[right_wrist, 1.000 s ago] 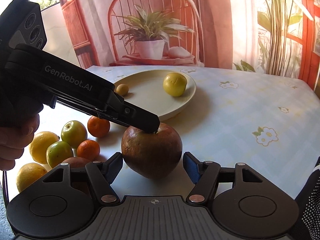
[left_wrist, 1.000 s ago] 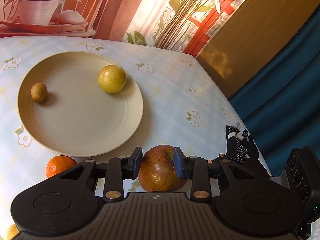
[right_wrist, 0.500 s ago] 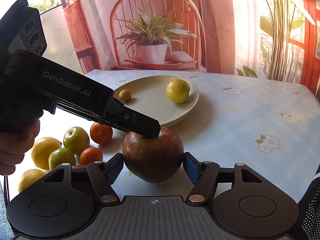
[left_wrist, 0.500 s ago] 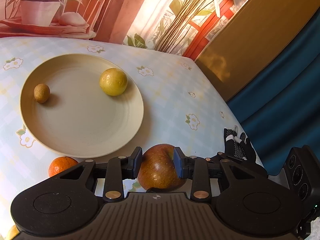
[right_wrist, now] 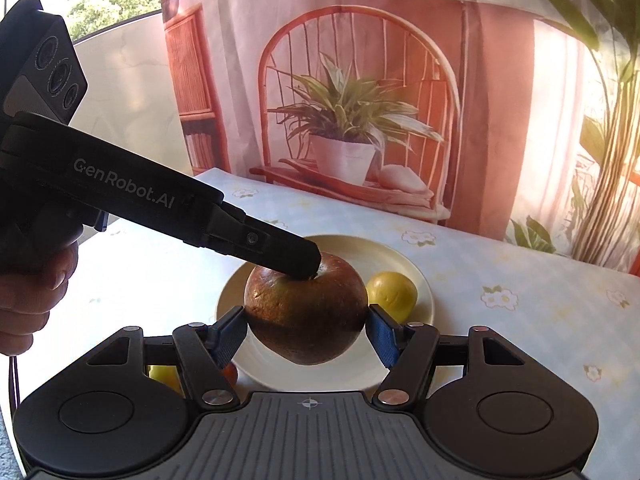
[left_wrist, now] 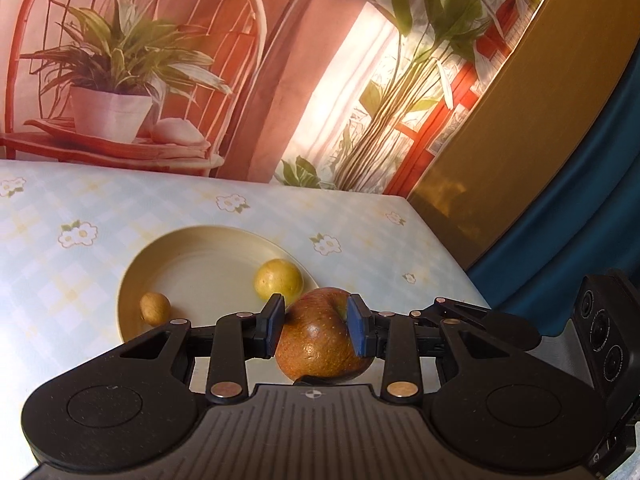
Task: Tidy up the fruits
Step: 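Carry the apple with the right tool and lower it onto the plate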
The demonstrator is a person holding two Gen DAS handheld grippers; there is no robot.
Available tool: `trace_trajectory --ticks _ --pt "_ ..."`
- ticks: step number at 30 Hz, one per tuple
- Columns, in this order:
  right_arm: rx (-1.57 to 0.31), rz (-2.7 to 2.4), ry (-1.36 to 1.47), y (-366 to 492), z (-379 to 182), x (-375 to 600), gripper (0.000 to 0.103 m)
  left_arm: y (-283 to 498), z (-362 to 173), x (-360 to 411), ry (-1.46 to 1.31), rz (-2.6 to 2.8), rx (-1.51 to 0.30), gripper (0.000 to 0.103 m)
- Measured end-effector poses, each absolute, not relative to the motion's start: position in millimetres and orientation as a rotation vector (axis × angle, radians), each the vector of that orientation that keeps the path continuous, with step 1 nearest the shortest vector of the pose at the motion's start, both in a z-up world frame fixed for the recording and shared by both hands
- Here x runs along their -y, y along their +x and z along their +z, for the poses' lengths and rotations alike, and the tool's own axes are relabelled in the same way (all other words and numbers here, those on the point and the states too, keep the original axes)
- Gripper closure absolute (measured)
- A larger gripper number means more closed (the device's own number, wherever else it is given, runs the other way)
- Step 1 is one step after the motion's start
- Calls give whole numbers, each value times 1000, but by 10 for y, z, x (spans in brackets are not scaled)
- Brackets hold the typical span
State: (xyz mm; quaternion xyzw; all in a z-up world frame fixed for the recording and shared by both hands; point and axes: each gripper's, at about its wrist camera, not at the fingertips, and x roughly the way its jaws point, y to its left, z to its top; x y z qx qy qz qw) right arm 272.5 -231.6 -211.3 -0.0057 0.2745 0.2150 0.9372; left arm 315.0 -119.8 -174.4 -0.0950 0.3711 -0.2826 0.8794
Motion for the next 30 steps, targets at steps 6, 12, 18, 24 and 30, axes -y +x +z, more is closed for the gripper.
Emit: trace_trajectory --ticks 6,12,18,24,30 --pt "-566 466 -72 3236 -2028 2125 42 3501 -1674 1011 -215 -541 -767 67" --pt "-593 469 -118 3659 -2135 1916 42 3799 -1798 845 -245 -500 -790 67" --pt "-630 460 -113 3889 -2342 1832 42 3998 -1988 792 -265 -470 -819 67" --pt "-645 458 -115 3964 -2472 1771 42 4048 -2096 751 -264 -458 -833 67" --pt "-638 456 -96 3987 -2514 1735 42 4045 -2104 733 -239 -441 -818 67"
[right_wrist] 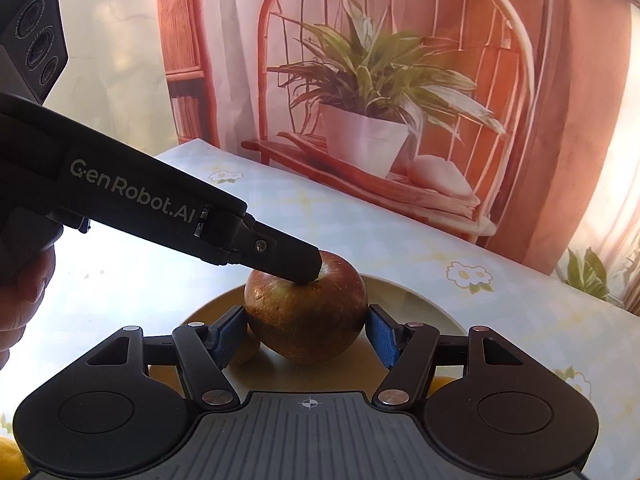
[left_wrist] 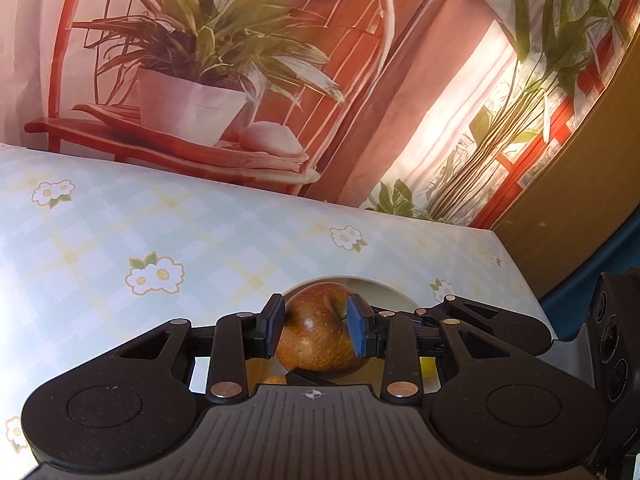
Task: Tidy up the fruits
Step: 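Carry the apple with the right tool and lower it onto the plate, then open the right tool to release the apple and withdraw it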
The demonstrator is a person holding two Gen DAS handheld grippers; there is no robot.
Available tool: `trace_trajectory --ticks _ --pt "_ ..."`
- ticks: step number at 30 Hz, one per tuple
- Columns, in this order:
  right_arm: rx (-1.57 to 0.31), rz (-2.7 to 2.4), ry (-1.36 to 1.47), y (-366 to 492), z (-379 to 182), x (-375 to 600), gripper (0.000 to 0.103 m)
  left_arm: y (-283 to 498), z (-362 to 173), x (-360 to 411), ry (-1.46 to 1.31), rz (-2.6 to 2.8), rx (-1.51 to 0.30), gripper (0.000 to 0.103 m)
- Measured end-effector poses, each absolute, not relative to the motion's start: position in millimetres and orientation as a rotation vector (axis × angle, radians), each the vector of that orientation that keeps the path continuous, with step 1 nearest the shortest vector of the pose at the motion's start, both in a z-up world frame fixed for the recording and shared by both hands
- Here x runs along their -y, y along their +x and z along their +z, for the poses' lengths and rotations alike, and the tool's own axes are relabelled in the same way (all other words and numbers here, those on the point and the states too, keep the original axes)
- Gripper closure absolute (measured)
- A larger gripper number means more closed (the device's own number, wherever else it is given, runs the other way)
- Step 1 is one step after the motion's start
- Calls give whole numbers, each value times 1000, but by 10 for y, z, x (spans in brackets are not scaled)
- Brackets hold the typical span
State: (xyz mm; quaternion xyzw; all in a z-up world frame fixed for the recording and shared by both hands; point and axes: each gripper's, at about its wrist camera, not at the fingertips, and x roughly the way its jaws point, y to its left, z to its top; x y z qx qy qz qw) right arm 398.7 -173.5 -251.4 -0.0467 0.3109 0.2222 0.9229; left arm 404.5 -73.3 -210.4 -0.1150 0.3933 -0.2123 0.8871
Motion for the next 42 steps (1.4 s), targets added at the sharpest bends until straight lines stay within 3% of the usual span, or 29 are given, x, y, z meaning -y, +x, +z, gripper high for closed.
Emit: trace_trajectory --ticks 23,42 --pt "-637 434 -23 3660 -2304 1930 40 3936 -2024 793 -86 -328 -799 67" --pt "-563 270 154 2705 -2136 2294 41 3027 -1529 651 93 -219 -697 67"
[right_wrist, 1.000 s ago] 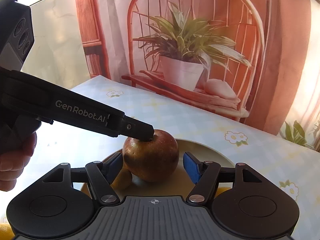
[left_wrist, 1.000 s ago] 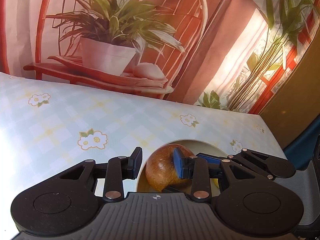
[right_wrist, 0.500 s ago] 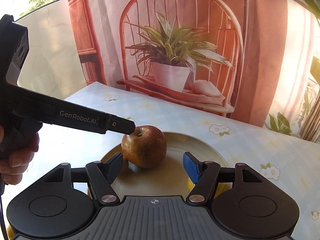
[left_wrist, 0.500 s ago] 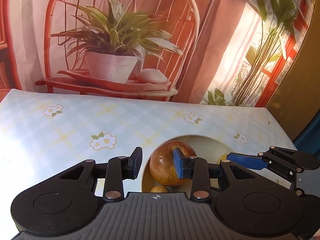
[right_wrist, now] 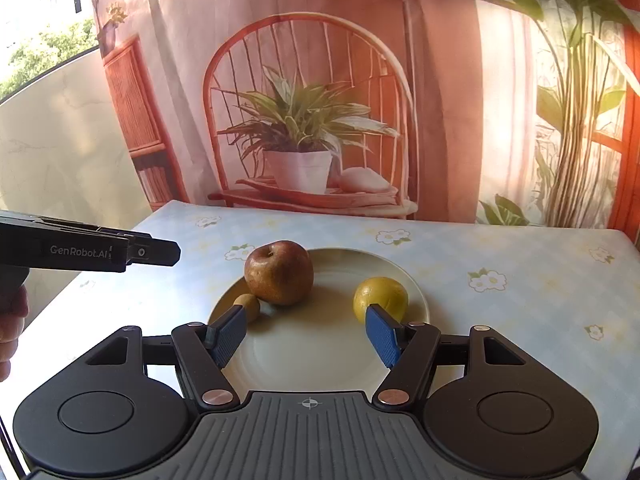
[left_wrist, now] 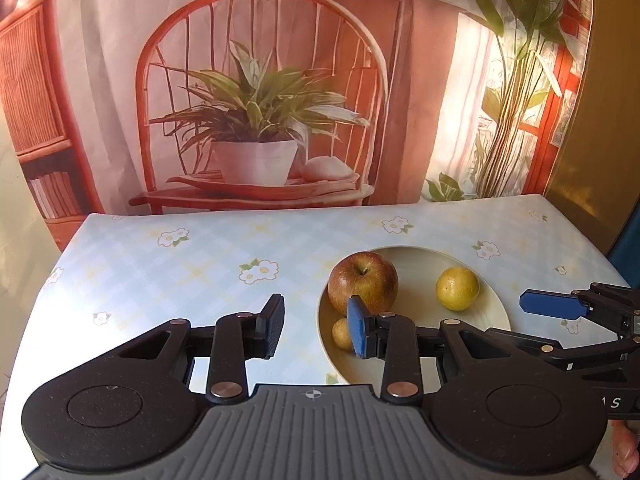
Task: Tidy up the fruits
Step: 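Open the right tool to release the apple and withdraw it, then move the right tool to the large yellow lemon on the table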
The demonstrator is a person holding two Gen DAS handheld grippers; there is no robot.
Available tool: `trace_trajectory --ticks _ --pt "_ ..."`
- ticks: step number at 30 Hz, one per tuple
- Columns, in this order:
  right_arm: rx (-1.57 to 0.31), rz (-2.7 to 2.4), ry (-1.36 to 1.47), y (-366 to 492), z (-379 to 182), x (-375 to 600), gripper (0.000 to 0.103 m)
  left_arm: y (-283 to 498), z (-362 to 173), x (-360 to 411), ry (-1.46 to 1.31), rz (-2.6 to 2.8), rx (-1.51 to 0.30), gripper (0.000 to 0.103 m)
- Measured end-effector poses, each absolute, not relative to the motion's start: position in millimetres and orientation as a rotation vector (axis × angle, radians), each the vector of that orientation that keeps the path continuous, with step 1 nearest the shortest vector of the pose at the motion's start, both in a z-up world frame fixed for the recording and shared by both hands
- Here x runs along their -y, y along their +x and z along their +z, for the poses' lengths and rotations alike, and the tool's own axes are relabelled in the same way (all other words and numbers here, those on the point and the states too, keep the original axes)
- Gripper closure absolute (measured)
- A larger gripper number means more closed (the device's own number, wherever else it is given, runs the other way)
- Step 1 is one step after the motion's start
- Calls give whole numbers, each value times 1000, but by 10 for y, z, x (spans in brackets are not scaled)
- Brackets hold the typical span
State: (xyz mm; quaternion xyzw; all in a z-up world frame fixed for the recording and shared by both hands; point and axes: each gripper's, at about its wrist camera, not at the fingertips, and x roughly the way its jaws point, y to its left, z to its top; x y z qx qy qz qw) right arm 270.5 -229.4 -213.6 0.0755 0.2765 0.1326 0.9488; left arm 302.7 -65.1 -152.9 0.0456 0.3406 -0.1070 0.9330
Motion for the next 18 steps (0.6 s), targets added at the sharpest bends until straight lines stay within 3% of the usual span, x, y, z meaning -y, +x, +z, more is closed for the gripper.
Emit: trace_trajectory --ticks 18 --pt "-516 127 319 1762 -2331 2167 41 2067 -1477 409 10 -136 -619 66"
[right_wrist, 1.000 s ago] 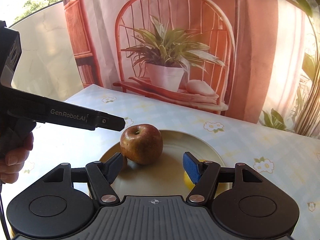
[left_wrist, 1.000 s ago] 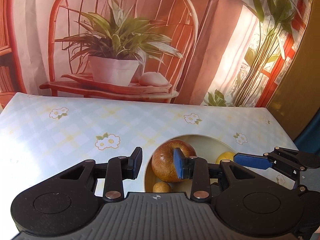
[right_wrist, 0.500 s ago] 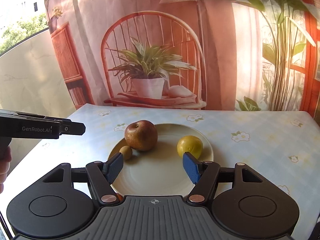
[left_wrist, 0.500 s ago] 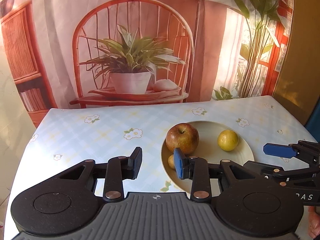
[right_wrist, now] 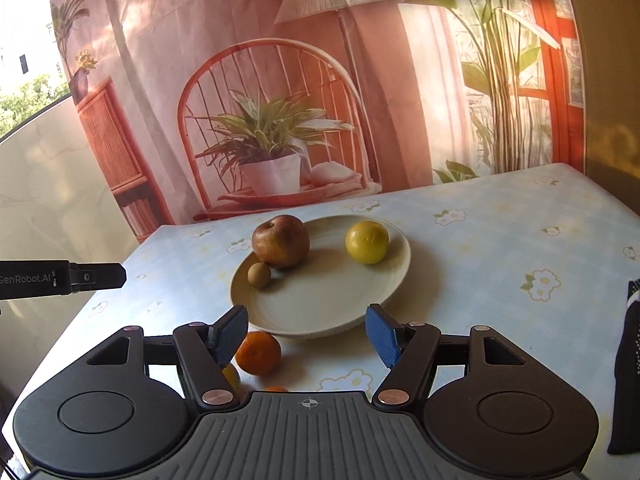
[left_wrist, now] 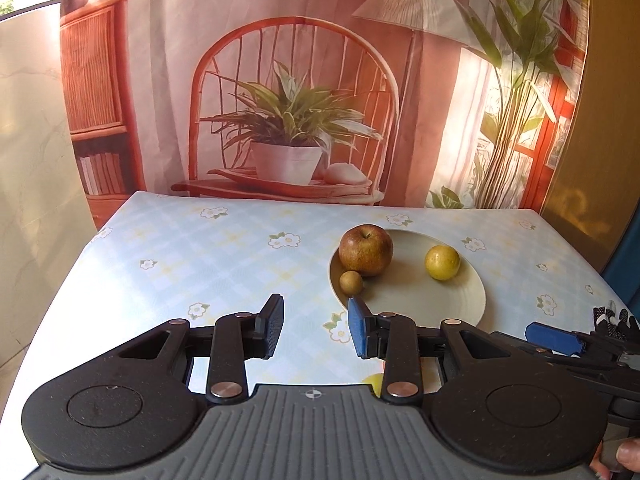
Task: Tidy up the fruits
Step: 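Move the right tool to the large yellow lemon on the table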
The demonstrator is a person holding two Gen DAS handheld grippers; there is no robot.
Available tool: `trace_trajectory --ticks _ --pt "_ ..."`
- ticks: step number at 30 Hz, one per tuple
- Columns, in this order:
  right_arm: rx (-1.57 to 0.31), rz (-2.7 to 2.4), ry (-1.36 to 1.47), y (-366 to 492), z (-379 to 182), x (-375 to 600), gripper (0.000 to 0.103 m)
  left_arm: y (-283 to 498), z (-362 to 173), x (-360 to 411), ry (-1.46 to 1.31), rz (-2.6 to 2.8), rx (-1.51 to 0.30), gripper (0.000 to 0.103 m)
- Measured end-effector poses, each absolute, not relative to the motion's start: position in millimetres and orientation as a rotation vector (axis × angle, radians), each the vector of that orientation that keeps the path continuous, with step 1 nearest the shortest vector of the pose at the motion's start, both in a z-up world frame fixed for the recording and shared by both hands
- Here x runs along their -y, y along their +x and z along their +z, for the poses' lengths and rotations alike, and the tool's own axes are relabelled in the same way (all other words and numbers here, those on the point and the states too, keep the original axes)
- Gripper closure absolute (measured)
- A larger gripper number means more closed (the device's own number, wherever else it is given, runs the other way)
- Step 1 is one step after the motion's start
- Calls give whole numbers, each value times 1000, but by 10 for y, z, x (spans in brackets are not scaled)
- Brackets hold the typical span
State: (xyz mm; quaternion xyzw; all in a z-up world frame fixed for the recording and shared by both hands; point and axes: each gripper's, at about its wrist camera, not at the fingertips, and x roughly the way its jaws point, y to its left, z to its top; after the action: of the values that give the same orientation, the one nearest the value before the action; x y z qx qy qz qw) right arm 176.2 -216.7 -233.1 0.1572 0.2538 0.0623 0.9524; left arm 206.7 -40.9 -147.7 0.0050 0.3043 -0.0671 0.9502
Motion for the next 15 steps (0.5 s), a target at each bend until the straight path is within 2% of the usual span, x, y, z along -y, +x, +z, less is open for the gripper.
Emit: trace_trajectory --ticks 15 --pt "-555 136 254 1497 -2502 2014 41 1732 -1689 275 -14 -133 -665 66"
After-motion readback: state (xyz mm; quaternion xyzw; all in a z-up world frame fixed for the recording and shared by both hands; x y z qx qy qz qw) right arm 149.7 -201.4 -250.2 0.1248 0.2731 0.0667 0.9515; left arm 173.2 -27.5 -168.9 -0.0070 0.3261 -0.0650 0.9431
